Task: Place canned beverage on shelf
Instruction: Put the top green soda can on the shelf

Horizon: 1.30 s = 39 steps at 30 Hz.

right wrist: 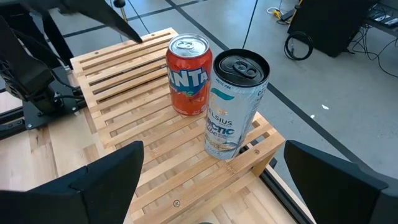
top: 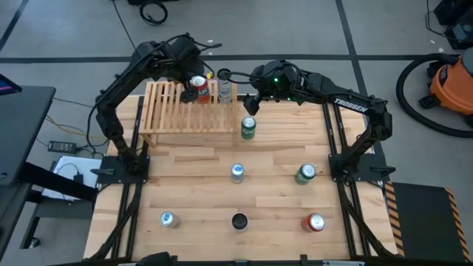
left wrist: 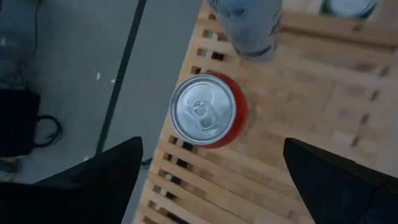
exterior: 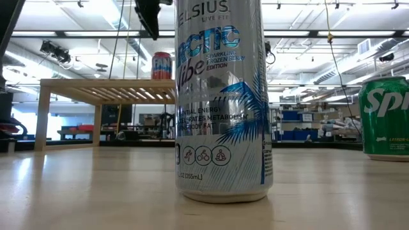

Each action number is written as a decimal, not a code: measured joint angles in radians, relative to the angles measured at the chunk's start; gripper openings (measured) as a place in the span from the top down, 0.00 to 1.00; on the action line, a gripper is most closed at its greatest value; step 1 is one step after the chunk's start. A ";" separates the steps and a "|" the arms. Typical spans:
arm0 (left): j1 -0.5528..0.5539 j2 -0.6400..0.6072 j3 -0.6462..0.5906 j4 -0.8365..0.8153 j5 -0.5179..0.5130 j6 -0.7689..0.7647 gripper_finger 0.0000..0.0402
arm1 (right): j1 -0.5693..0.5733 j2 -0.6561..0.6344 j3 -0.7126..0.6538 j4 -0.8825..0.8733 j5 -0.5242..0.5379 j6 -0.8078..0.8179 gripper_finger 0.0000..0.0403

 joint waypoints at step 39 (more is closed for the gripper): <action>-0.203 -0.154 -0.002 -0.056 0.132 -0.296 0.02 | -0.005 0.008 -0.002 -0.346 0.042 0.049 0.01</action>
